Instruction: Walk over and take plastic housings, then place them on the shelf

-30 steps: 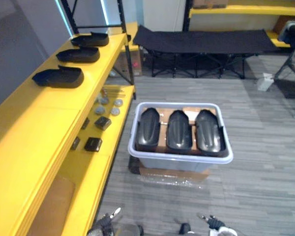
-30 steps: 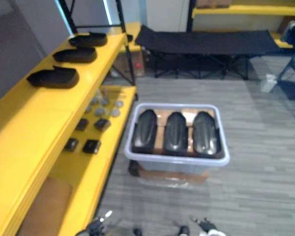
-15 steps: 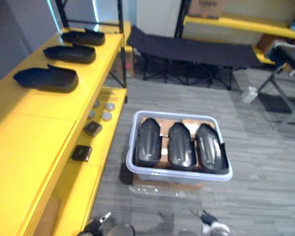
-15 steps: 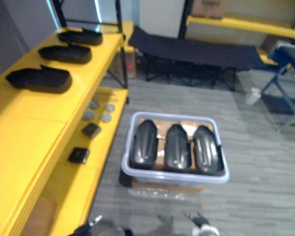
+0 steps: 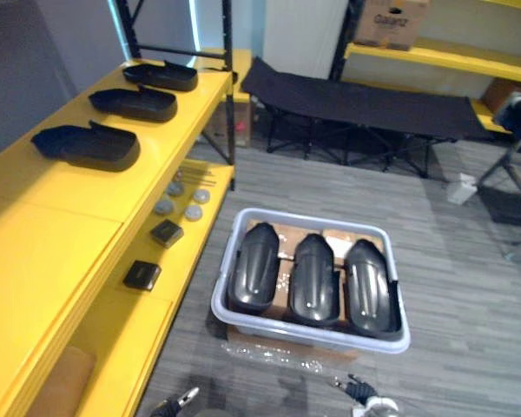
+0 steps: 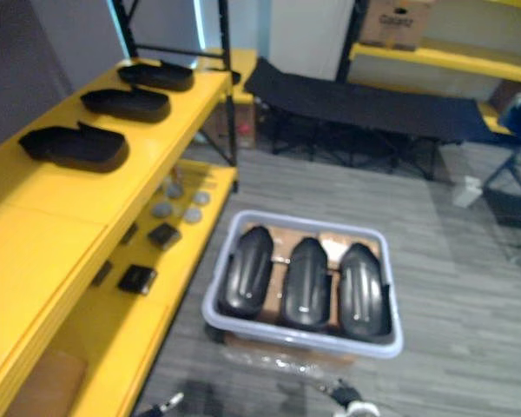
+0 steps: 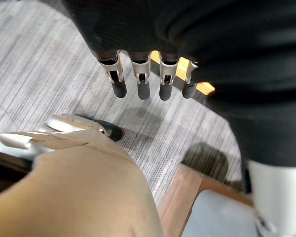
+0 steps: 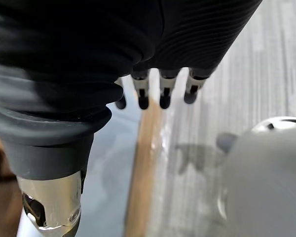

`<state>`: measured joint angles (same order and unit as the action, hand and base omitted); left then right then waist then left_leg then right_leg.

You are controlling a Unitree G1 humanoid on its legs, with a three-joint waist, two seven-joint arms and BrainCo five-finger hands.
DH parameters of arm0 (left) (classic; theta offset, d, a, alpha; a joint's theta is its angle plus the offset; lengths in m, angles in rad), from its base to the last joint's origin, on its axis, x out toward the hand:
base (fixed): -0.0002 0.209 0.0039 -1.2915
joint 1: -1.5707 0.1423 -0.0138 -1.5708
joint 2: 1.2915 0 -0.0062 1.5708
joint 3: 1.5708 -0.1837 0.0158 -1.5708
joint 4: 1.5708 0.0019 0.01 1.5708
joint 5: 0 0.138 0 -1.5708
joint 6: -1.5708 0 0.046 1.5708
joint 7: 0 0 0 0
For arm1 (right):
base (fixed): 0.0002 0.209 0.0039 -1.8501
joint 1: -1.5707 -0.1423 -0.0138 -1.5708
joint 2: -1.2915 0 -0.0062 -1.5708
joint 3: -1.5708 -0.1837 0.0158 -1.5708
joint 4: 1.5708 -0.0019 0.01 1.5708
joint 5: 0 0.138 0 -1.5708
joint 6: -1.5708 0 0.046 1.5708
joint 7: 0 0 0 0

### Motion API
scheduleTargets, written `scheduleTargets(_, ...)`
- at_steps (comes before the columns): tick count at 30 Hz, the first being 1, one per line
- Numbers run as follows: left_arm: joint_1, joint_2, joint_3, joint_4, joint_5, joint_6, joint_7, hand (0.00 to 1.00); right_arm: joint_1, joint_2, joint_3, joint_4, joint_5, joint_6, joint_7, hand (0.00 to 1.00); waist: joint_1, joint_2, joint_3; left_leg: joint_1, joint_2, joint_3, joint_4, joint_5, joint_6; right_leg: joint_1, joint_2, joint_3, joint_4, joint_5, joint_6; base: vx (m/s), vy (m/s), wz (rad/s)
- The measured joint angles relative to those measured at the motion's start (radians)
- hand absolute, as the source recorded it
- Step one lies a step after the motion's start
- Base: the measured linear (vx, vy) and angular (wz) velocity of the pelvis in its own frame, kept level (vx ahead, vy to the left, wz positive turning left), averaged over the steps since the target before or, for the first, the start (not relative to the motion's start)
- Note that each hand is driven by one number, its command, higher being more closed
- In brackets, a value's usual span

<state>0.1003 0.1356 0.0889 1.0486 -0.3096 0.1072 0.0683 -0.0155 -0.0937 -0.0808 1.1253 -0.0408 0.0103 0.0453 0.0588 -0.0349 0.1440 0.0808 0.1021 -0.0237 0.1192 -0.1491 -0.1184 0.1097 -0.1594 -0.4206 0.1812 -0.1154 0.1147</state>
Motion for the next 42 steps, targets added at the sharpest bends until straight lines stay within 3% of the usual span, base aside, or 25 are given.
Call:
scheduleTargets(3, -0.003, 0.0, -0.038, -0.004, 0.001, -0.014, -0.007, 0.0, -0.002, -0.003, 0.002, 0.0, 0.001, 0.008, 0.0, 0.0, -0.014, 0.015, 0.009, -0.071, 0.018, 0.007, 0.04, 0.018, -0.015, -0.004, 0.012, -0.059, -0.007, -0.015, -0.014, -0.11, -0.169, 0.64)
scheduleTargets(6, -0.018, 0.001, -0.095, -0.004, 0.001, -0.027, -0.011, 0.0, 0.022, -0.013, -0.006, -0.003, 0.019, 0.007, -0.002, 0.0, -0.019, 0.041, 0.012, -0.102, 0.039, 0.149, 0.065, 0.03, -0.002, 0.019, 0.006, -0.132, -0.024, -0.015, -0.015, -0.08, 0.021, 0.69)
scheduleTargets(9, -0.024, 0.022, -0.122, -0.004, 0.017, -0.023, -0.03, 0.0, 0.04, -0.012, -0.004, -0.021, 0.039, -0.001, -0.005, 0.0, -0.02, 0.023, 0.012, -0.082, -0.002, 0.168, 0.001, 0.071, 0.025, 0.027, -0.029, -0.135, -0.047, -0.006, 0.003, -0.06, 0.106, 0.11)
scheduleTargets(14, -0.042, 0.058, -0.187, -0.003, 0.078, -0.003, -0.041, 0.0, 0.041, 0.015, 0.0, -0.027, 0.073, -0.012, -0.031, 0.0, -0.02, -0.005, 0.014, -0.004, -0.059, 0.175, -0.2, 0.177, 0.052, 0.02, -0.041, -0.095, -0.09, 0.036, 0.017, 0.02, 0.08, 0.0)
scheduleTargets(18, -0.049, 0.063, -0.194, 0.005, 0.093, 0.004, -0.038, 0.0, 0.038, 0.03, 0.005, -0.027, 0.081, -0.017, -0.021, 0.0, -0.019, -0.015, 0.015, 0.01, -0.081, 0.187, -0.203, 0.179, 0.058, 0.032, -0.047, -0.042, -0.109, 0.049, 0.016, 0.05, 0.041, -0.05)
scheduleTargets(28, -0.064, 0.066, -0.22, 0.034, 0.098, 0.011, -0.033, 0.0, 0.03, 0.03, 0.047, -0.011, 0.067, -0.034, -0.029, 0.0, -0.024, -0.013, 0.015, 0.039, -0.076, 0.202, -0.21, 0.177, 0.055, 0.065, -0.032, -0.021, -0.146, 0.053, 0.003, 0.0, -0.004, -0.05)
scheduleTargets(33, -0.078, 0.063, -0.226, 0.04, 0.186, 0.01, -0.049, 0.0, 0.033, 0.028, 0.045, -0.002, 0.177, -0.053, -0.094, 0.0, -0.029, -0.012, 0.013, 0.041, -0.071, 0.232, -0.21, 0.169, 0.051, 0.057, -0.025, 0.014, -0.154, 0.055, 0.0, 0.0, 0.006, -0.13)
scheduleTargets(39, -0.118, 0.073, -0.292, 0.077, 0.282, 0.026, -0.089, 0.0, 0.061, 0.025, -0.012, -0.005, 0.224, -0.091, -0.115, 0.0, -0.073, -0.014, 0.0, 0.06, -0.058, 0.348, -0.209, 0.153, 0.041, 0.024, -0.002, 0.13, -0.21, 0.108, -0.002, 0.04, 0.007, -0.56)
scheduleTargets(42, -0.166, 0.056, -0.35, 0.076, 0.286, 0.022, -0.095, 0.0, 0.088, 0.019, -0.054, -0.008, 0.224, -0.096, -0.114, 0.0, -0.079, -0.009, -0.019, 0.062, -0.056, 0.394, -0.209, 0.144, 0.038, 0.002, 0.002, 0.179, -0.226, 0.123, -0.004, 0.04, 0.008, -0.5)
